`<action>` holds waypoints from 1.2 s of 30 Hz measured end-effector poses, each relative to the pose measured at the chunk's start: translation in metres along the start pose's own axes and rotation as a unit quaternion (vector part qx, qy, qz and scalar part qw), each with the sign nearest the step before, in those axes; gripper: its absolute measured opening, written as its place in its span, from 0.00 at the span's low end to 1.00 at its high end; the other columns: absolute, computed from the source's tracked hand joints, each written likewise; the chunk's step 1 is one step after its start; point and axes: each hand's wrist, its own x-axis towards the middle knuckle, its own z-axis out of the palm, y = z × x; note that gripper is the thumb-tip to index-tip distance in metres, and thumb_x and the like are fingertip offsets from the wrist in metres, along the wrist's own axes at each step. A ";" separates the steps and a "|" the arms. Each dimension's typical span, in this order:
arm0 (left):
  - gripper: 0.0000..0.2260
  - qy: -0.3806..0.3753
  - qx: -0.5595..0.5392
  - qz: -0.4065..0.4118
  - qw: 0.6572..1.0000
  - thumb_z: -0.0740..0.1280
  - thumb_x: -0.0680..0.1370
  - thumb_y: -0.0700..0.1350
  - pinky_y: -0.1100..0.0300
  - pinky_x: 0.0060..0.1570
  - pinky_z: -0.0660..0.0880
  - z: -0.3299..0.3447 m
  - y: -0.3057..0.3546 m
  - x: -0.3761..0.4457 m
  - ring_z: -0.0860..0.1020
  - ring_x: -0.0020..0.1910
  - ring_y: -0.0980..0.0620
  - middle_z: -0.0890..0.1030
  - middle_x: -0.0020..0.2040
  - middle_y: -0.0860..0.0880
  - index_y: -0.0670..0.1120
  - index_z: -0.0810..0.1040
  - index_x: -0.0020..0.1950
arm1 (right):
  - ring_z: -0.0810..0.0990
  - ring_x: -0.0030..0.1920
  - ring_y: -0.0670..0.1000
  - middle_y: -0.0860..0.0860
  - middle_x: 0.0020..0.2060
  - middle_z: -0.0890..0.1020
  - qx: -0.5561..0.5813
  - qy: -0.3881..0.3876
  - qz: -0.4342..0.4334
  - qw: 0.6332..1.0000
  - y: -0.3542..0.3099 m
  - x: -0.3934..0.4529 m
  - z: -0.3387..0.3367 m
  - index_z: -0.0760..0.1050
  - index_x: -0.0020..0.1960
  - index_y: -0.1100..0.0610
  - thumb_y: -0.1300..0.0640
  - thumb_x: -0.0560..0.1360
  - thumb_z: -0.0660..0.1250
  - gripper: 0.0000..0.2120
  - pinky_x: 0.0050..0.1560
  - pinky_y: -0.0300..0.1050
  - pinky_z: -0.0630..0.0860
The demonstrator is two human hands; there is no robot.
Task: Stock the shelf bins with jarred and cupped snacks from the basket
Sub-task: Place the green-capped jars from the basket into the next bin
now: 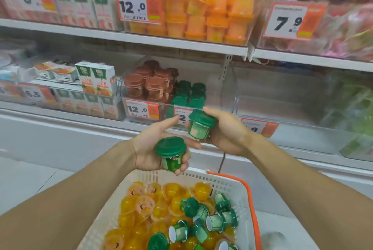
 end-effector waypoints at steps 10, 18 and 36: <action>0.23 0.060 0.010 0.123 0.991 0.56 0.82 0.64 0.53 0.39 0.72 0.037 0.018 -0.005 0.79 0.39 0.41 0.78 0.40 0.38 0.47 0.73 0.63 | 0.75 0.68 0.62 0.65 0.64 0.78 0.150 -0.032 -0.021 0.988 -0.015 0.006 0.011 0.75 0.65 0.70 0.48 0.84 0.53 0.26 0.74 0.58 0.64; 0.24 0.122 -0.020 0.154 0.980 0.59 0.81 0.61 0.53 0.45 0.75 0.029 0.009 0.013 0.80 0.40 0.43 0.81 0.41 0.41 0.43 0.80 0.61 | 0.80 0.60 0.58 0.63 0.57 0.82 0.002 -0.002 -0.045 0.999 -0.011 0.014 0.002 0.74 0.65 0.66 0.49 0.84 0.55 0.22 0.65 0.58 0.75; 0.17 0.262 -0.052 0.150 0.952 0.64 0.81 0.56 0.52 0.44 0.80 0.020 0.011 0.022 0.83 0.39 0.41 0.85 0.42 0.42 0.45 0.80 0.60 | 0.85 0.52 0.47 0.51 0.50 0.86 -0.281 0.140 -0.182 0.932 -0.070 0.014 -0.024 0.79 0.59 0.55 0.59 0.71 0.77 0.17 0.48 0.32 0.77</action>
